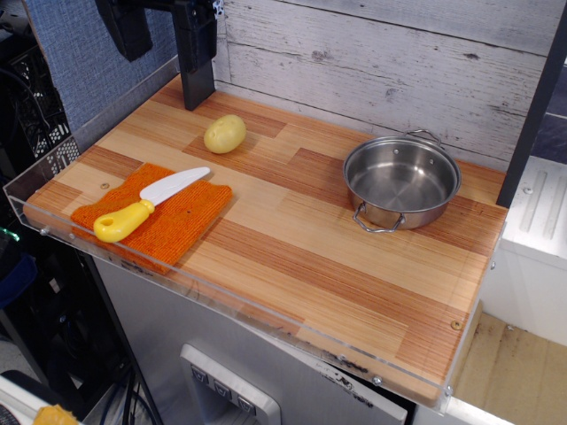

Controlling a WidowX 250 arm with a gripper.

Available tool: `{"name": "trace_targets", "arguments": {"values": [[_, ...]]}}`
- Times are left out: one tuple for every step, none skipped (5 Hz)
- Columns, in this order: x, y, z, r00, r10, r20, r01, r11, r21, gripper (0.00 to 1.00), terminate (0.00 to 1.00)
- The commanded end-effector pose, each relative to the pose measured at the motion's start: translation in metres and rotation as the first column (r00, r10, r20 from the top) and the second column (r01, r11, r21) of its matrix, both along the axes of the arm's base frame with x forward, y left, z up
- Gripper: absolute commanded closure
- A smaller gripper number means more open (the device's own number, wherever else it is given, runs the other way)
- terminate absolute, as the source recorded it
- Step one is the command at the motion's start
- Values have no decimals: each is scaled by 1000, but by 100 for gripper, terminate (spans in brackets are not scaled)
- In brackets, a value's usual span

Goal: Put the potato in the pan

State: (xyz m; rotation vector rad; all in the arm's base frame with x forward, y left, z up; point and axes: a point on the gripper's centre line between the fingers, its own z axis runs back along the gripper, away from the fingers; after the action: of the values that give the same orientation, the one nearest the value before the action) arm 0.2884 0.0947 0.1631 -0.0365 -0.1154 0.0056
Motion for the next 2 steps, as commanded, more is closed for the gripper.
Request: {"name": "trace_targets", "arguments": {"values": [[0,0,0,1000,0,0,0,1000,0,0,0],[20,4,-18,1000,4,-3,-4,1000,-25,0,0]]}}
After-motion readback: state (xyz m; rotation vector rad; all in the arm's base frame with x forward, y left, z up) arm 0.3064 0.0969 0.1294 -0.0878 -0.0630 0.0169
